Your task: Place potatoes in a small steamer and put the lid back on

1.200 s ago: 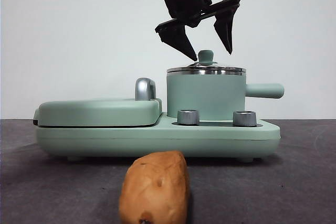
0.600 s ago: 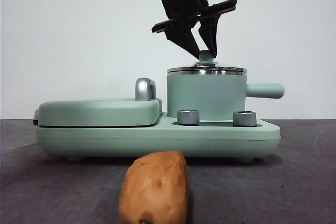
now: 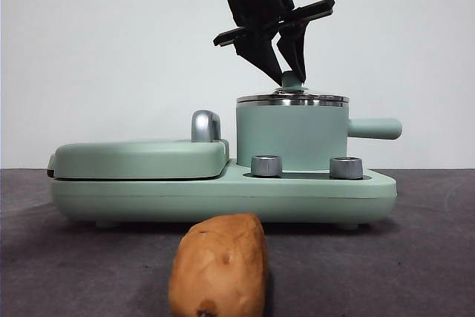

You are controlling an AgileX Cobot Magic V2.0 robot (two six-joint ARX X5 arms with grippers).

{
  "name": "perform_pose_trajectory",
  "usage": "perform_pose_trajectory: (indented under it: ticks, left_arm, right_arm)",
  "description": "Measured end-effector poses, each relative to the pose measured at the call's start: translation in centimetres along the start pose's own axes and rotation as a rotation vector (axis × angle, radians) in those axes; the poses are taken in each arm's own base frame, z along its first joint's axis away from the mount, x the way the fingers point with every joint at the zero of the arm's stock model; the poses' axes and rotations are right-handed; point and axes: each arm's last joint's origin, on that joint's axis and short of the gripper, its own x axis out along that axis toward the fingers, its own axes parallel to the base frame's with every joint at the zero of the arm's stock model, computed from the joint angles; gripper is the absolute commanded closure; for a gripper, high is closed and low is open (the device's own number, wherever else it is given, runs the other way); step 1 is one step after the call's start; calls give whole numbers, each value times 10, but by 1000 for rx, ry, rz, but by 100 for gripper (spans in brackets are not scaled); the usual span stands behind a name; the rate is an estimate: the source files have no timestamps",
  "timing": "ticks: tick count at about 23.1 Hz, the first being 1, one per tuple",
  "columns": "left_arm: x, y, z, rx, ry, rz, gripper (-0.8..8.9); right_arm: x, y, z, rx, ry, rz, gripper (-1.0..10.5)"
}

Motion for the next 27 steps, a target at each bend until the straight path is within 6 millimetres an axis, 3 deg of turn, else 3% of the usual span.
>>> perform_pose_trajectory:
  ticks: [9, 11, 15, 18, 22, 27]
  left_arm:
    - [-40, 9, 22, -18, -39, 14, 808]
    - [-61, 13, 28, -23, -68, 20, 808]
    - [-125, 27, 34, -24, -129, 58, 808]
    - [-161, 44, 30, -37, -125, 130, 808]
    - [-176, 63, 26, -63, -114, 172, 808]
    - [-189, 86, 20, -109, -84, 224, 808]
  right_arm:
    - [0, -2, 0, 0, -14, -75, 442]
    - [1, -3, 1, 11, -10, -75, 442]
    - [9, -5, 2, 39, 25, -98, 442]
    - [22, -5, 2, 62, 81, -103, 442]
    - [43, -5, 1, 91, 172, -109, 442]
    - [84, 2, -8, 113, 326, -139, 443]
